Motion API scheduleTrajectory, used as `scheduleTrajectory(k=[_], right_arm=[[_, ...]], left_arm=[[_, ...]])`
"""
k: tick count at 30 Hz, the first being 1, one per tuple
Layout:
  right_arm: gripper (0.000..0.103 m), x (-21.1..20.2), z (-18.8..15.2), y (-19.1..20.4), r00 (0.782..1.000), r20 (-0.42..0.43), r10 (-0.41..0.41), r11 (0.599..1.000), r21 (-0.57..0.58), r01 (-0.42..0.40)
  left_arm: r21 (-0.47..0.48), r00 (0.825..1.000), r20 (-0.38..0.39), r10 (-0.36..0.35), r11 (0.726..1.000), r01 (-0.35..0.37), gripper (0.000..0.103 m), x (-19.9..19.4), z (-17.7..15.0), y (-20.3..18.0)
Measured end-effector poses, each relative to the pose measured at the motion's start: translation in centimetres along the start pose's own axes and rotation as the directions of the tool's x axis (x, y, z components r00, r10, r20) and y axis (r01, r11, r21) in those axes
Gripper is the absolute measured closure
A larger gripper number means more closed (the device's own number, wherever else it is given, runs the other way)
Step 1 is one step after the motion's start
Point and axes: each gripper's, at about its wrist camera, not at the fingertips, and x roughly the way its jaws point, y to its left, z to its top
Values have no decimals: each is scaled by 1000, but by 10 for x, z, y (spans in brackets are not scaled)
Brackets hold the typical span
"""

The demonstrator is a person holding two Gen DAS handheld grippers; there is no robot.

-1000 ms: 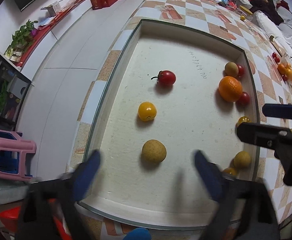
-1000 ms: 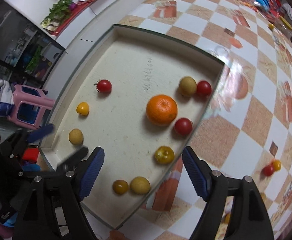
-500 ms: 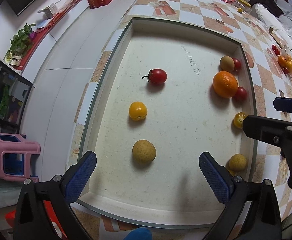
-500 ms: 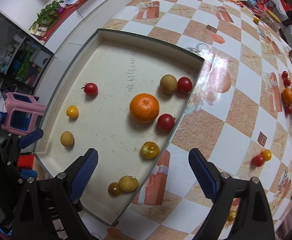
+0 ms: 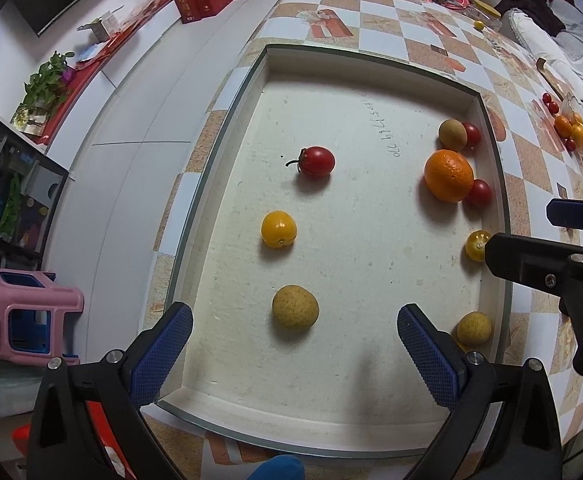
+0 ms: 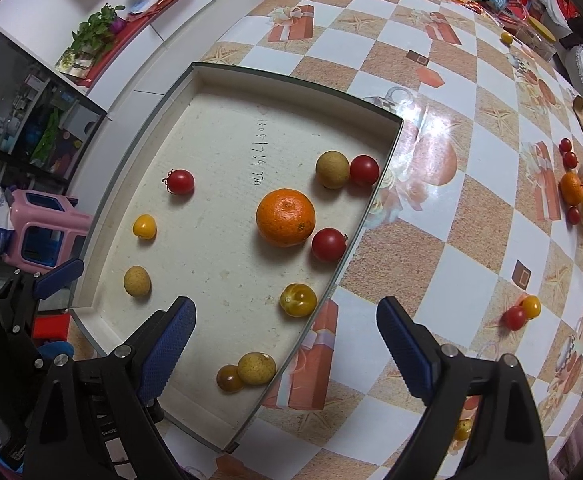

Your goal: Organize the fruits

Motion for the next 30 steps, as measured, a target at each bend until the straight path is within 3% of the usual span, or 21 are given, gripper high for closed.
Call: scheduleTrajectory(k=[30], right_arm=[[10, -7, -3, 6, 1000, 11, -25, 1000, -7, 25]], left_arm=[[6, 999, 39, 21, 1000, -21, 0, -6, 1, -4]])
